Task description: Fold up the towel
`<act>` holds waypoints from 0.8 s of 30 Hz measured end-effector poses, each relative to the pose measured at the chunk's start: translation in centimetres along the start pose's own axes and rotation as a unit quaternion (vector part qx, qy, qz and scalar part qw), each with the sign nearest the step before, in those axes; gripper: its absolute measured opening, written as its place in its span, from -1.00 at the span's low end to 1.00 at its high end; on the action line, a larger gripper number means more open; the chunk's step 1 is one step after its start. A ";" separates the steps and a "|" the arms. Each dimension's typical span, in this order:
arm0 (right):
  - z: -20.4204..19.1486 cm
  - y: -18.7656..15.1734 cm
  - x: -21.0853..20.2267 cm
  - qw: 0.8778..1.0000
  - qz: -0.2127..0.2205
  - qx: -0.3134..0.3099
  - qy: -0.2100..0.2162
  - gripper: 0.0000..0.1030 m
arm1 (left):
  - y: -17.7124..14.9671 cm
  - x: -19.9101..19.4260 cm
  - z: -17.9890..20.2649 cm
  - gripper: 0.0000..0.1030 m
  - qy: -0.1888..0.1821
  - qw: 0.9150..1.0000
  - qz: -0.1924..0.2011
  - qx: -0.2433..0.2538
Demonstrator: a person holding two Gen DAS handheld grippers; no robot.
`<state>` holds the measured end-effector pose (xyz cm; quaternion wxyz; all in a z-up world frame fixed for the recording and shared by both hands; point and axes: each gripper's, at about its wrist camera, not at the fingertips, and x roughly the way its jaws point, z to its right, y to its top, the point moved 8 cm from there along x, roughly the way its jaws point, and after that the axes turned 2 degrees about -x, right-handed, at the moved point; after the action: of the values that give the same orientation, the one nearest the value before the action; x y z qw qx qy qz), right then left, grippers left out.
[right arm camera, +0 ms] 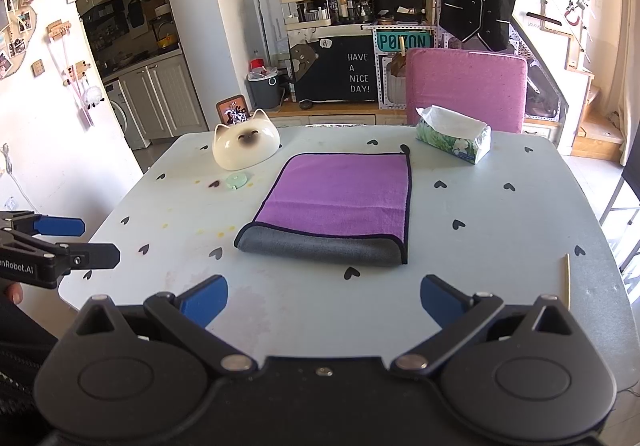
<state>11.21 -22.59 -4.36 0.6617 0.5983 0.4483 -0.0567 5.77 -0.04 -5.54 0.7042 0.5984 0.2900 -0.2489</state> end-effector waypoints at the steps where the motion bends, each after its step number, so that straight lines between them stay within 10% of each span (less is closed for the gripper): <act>1: 0.0 0.0 0.0 1.000 0.000 0.000 0.000 0.99 | 0.0 0.0 0.0 1.00 0.000 1.000 0.000 0.000; 24: -0.7 1.3 0.3 0.999 0.036 -0.009 -0.011 0.99 | 2.2 1.2 -0.5 1.00 0.014 0.999 0.035 0.009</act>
<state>11.82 -21.51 -3.57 0.6737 0.6075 0.4194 -0.0353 8.07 0.77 -4.88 0.7027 0.6182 0.2761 -0.2186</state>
